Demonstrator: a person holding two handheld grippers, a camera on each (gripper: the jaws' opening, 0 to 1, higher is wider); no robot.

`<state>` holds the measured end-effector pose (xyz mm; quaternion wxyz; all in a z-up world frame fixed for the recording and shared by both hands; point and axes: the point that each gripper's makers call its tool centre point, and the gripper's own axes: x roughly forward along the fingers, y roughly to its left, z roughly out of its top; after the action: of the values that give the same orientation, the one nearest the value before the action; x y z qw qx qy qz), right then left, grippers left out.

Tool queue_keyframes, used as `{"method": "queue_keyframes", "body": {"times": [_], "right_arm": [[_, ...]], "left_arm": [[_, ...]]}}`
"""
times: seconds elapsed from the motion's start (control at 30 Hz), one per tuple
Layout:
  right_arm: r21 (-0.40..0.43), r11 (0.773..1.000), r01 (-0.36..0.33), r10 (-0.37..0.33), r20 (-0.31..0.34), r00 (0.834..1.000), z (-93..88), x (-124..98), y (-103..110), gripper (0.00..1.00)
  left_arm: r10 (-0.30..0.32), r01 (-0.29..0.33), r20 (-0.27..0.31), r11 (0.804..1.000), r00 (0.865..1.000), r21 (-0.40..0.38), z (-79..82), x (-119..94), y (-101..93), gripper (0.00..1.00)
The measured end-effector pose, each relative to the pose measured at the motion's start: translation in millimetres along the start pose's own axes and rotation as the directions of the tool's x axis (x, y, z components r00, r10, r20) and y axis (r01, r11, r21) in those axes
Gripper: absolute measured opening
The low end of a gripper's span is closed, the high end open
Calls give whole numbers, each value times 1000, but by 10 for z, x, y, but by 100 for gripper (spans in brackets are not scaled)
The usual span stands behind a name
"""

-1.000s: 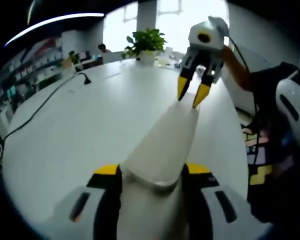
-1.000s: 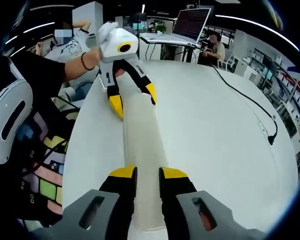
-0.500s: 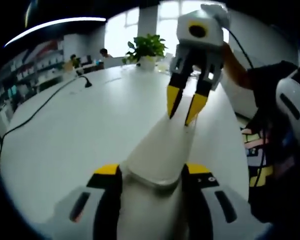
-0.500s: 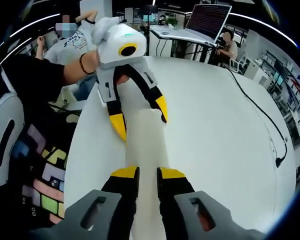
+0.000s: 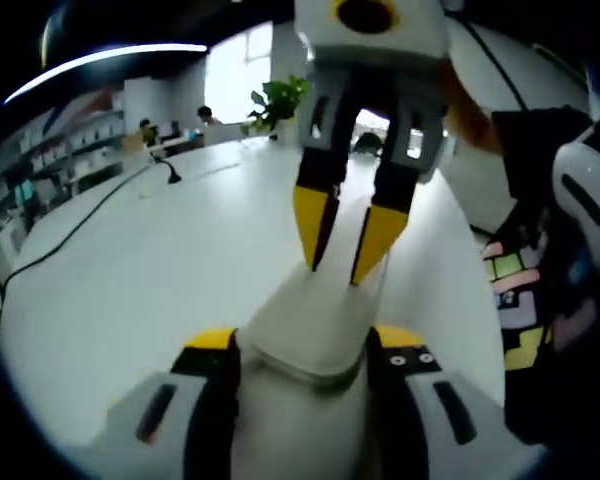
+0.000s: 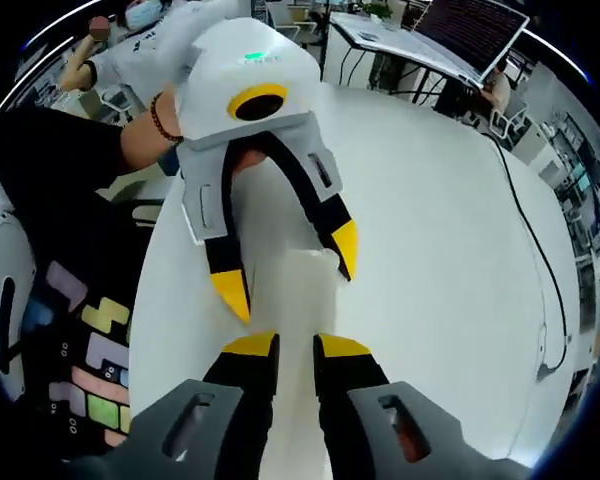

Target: Arrange the utensils inside the cutlery case until each visible utensil rests in its matching compartment.

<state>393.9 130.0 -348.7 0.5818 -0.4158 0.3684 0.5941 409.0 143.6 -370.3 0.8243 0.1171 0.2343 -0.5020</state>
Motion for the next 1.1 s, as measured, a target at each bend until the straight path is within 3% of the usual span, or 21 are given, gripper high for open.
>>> {"method": "queue_keyframes", "body": {"times": [0.1, 0.23, 0.5, 0.63, 0.8, 0.97, 1.1], "right_arm": [[-7, 1000, -12, 12, 6, 1000, 84, 40, -19, 13], [-23, 999, -25, 25, 0, 1000, 141, 60, -4, 11], [-70, 996, -48, 43, -75, 996, 138, 82, 23, 10], [-109, 993, -50, 36, -120, 992, 139, 90, 32, 10], [-93, 994, -64, 49, -159, 986, 144, 109, 25, 10], [-92, 993, -78, 59, -195, 979, 147, 126, 25, 10], [-84, 992, -96, 76, -220, 973, 142, 140, 22, 10]], "left_arm": [[-4, 4, 2, 999, 1000, 36, -24, 32, -79, 59], [5, -6, 30, 1000, 1000, 18, -12, 39, -80, 58], [14, -14, 95, 1000, 995, 7, -16, 45, -115, 56], [11, -12, 98, 1000, 995, 10, -12, 48, -122, 56], [7, -10, 110, 1000, 994, 28, -15, 44, -93, 58], [-22, 18, 108, 999, 994, 42, -26, 35, -124, 68], [-13, 9, 114, 999, 993, 36, -24, 38, -93, 65]]}}
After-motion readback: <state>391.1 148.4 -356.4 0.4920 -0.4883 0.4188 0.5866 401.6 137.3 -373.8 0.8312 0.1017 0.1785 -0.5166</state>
